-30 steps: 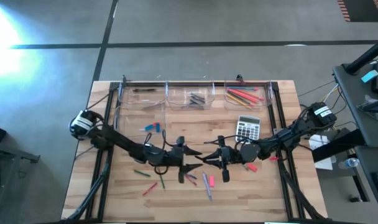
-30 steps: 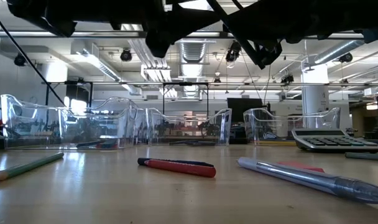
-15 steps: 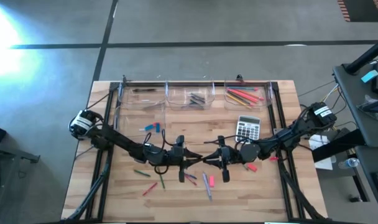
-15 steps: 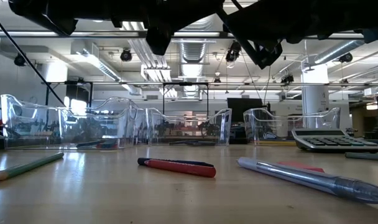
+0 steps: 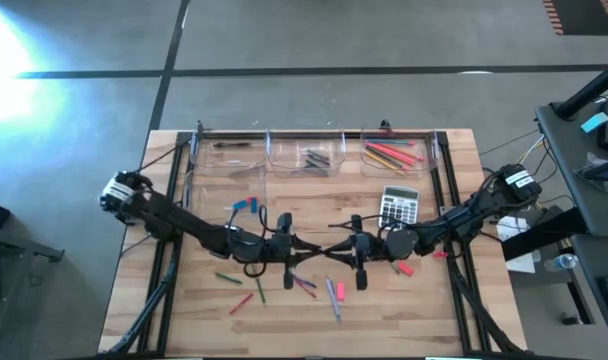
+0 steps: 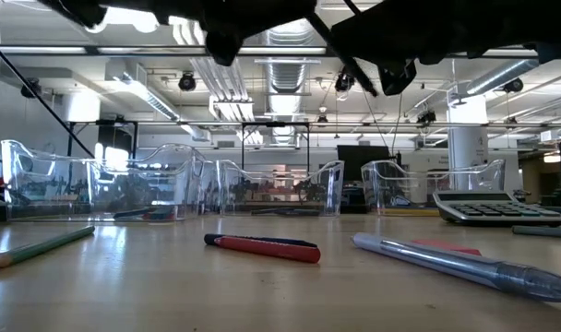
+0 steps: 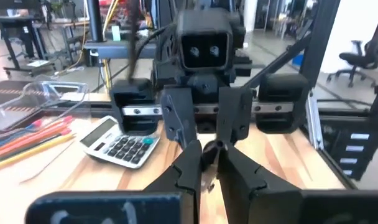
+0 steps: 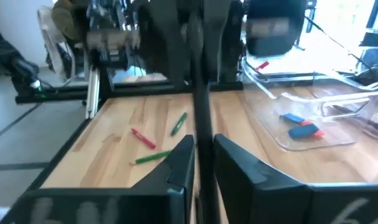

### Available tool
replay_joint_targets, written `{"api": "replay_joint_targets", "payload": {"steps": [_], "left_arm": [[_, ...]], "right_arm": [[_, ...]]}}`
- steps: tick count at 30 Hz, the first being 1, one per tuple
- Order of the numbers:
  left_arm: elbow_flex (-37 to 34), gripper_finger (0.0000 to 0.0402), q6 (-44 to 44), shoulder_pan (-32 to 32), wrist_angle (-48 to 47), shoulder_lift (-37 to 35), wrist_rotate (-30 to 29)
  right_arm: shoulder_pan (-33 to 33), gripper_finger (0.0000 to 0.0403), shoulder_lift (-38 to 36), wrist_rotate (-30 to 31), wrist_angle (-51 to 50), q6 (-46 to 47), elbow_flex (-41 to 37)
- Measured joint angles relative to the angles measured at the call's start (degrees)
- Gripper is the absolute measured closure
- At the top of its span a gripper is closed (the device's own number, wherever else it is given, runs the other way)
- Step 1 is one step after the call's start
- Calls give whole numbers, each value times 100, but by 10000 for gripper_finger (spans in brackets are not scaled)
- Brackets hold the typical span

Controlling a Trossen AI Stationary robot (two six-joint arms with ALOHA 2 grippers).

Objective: Sort crayons/erasers/pens/pencils in bins
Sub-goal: Put the black pen into the top left transparent bin

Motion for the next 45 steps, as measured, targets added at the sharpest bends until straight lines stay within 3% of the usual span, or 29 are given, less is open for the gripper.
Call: {"api": "replay_joint_targets", "payload": {"steps": [7, 10, 14, 19, 25, 27, 32, 35, 40, 45], "left_arm": [[-40, 382, 7, 0, -667, -609, -27], [-42, 382, 171, 7, -1264, -970, -338], [21, 382, 452, 65, -2715, -1629, -1156], [45, 382, 458, 553, -4544, -2682, -1608], [48, 382, 640, 1967, -5916, -3669, -1551], [52, 382, 851, 2657, -6126, -3848, -1201], [52, 382, 1296, 4612, -6423, -3846, 329], [52, 382, 1544, 5423, -6501, -3624, 549], [52, 375, 1708, 6094, -6461, -3171, 556], [52, 372, 1818, 6176, -6430, -2699, 524]], "right_arm": [[8, 269, 0, -62, -36, -52, -3], [12, 221, 1, -110, -47, -61, -4], [12, 166, 2, -106, -38, -70, -4], [12, 128, 2, -100, -13, -24, -4], [0, 115, 2, -83, -2, -345, -3], [-17, 116, 2, -84, 1, -485, -4], [-132, 125, 2, -47, 16, -634, -4], [-230, 132, 2, 200, -12, -294, -4], [-415, 140, 2, 259, -25, -38, -2], [-594, 141, 2, 258, -26, -266, -2]]}}
